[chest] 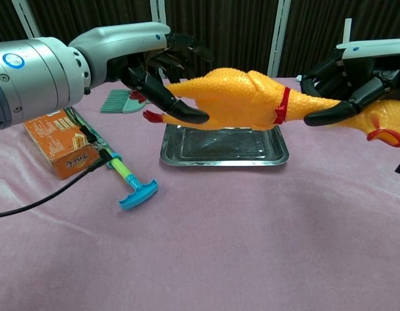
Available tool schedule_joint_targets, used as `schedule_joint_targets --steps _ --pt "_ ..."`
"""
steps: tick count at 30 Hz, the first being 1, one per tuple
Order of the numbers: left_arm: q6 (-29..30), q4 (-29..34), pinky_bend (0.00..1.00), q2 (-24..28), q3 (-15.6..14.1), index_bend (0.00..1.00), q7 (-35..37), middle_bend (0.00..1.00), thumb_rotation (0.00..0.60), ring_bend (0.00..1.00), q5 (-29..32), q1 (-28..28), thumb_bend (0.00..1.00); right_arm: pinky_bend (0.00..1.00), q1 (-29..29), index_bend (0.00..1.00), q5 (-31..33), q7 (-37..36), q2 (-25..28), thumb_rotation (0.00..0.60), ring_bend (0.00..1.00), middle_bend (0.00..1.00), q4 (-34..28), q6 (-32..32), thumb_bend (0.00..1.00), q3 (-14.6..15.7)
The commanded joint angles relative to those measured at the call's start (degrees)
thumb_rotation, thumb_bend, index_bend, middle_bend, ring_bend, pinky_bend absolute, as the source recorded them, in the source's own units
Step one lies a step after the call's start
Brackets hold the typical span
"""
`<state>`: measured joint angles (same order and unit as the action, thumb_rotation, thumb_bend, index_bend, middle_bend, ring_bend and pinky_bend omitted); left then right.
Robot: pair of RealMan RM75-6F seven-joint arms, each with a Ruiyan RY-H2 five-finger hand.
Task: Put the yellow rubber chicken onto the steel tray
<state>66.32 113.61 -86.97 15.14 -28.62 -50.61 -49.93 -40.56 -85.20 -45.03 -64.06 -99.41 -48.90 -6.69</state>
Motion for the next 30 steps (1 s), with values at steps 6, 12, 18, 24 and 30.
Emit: schedule_joint_targets --steps 6,12,18,24,30 --pt "0.2 -0.2 0.38 0.0 -0.1 0.18 0.3 0.31 0.600 0.31 -0.5 0.0 0.02 0.93 -0.1 1.00 -0.1 -0.3 0.1 0.600 0.81 0.79 -0.1 -0.1 0.49 -0.1" --pt "-0.1 -0.7 0.38 -0.4 -0.1 0.19 -0.3 0.31 0.600 0.31 0.5 -0.6 0.05 0.93 0.1 1.00 -0.4 -1.3 0.6 0.600 0.81 0.79 -0.4 -0.7 0.50 -0.3" --pt "-0.1 -1.1 0.38 -1.2 0.2 0.24 -0.9 0.35 0.600 0.32 1.1 -1.4 0.19 0.93 0.1 1.00 -1.3 -2.9 1.2 0.600 0.81 0.79 -1.0 -1.2 0.50 -0.3" --pt "1.2 -1.4 0.48 -2.5 0.7 0.51 -0.7 0.64 0.600 0.55 0.2 -1.6 0.55 0.93 0.1 1.00 -2.6 -5.0 1.8 0.600 0.81 0.79 -1.2 -1.7 0.50 0.1" --pt "2.7 -2.5 0.59 -3.8 0.1 0.69 -0.4 0.82 0.600 0.70 -2.0 -1.2 0.72 0.93 0.3 1.00 -3.8 -6.6 2.2 0.600 0.81 0.79 -1.1 -2.3 0.50 0.6"
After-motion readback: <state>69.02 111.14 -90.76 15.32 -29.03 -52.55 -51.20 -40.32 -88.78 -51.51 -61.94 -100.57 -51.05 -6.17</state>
